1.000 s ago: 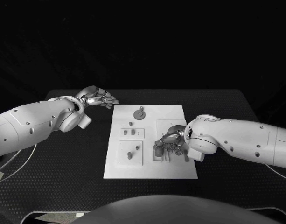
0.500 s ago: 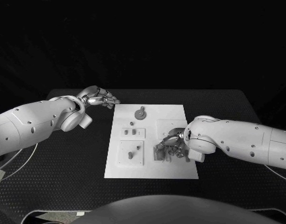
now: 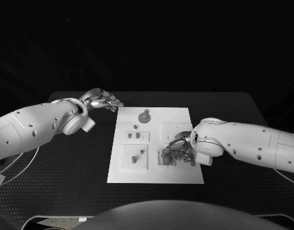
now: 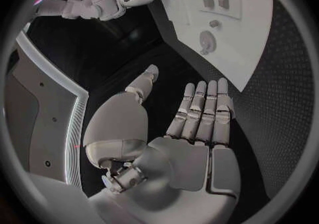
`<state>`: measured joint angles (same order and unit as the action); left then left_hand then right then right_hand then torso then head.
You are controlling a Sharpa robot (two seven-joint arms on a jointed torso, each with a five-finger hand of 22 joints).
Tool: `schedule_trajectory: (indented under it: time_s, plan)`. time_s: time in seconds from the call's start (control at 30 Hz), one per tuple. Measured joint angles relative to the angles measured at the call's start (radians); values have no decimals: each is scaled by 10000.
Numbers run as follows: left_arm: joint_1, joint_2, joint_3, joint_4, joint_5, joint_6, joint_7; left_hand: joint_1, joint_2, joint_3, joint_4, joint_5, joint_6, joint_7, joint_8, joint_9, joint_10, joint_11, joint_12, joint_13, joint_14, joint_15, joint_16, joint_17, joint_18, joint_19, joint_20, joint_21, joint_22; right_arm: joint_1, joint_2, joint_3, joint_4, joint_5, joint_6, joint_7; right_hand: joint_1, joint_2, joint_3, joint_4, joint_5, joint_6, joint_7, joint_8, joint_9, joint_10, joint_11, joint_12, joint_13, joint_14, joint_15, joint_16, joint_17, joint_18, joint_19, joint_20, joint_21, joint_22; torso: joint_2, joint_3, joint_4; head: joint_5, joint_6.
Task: Assemble the parts on the task board
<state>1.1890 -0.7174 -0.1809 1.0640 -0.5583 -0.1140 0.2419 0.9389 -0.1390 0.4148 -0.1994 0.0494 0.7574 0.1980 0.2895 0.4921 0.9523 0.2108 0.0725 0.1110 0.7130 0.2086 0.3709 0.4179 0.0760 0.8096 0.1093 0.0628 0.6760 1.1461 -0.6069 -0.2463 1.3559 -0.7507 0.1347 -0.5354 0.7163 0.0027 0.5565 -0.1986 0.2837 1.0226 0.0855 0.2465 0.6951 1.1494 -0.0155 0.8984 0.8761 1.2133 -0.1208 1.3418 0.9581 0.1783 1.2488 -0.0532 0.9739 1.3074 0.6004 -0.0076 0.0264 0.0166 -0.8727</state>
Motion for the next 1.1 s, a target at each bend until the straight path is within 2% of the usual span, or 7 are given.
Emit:
schedule_trajectory:
  time_s: [0.43, 0.6, 1.1]
  plan:
    - [0, -8, 0, 10, 1, 22, -2, 0, 0, 0, 0, 0, 0, 0, 0, 0, 0, 0, 0, -2, 0, 0, 0, -1, -14, 0, 0, 0, -11, -29, 93, -4, 12, 0, 152, -2, 1, -1, 1, 1, 0, -56, 21, 33, 9, -47, -5, 0, 17, -43, 43, 0, 26, 10, -35, 35, -38, 0, 3, -2, -1, 38, 0]
    - [1, -14, 0, 7, 2, 25, -2, 0, 0, 0, 0, 0, 0, 0, 0, 0, -35, -36, 0, -10, 0, 0, 0, -1, -60, 0, 0, 0, -11, -26, 93, 2, -3, 0, 82, 6, 2, -2, 2, 2, -1, -113, 76, 36, 11, -61, 10, 0, 18, -70, 70, -41, 39, 10, -36, 36, -80, 0, 7, -2, -5, 44, 0]
    - [1, -15, 0, 12, 3, 34, -4, 1, 0, -27, -27, 0, 0, 0, 0, 0, -35, -36, 0, -20, 0, 0, 0, -2, -68, 0, 0, 0, -20, -36, 135, -13, -19, -31, -189, 36, 2, -2, 75, 74, -20, -114, 76, 12, 50, -57, 13, 0, 27, -112, 72, -40, 49, 10, -36, 36, -80, 0, 11, 5, -14, 24, 0]
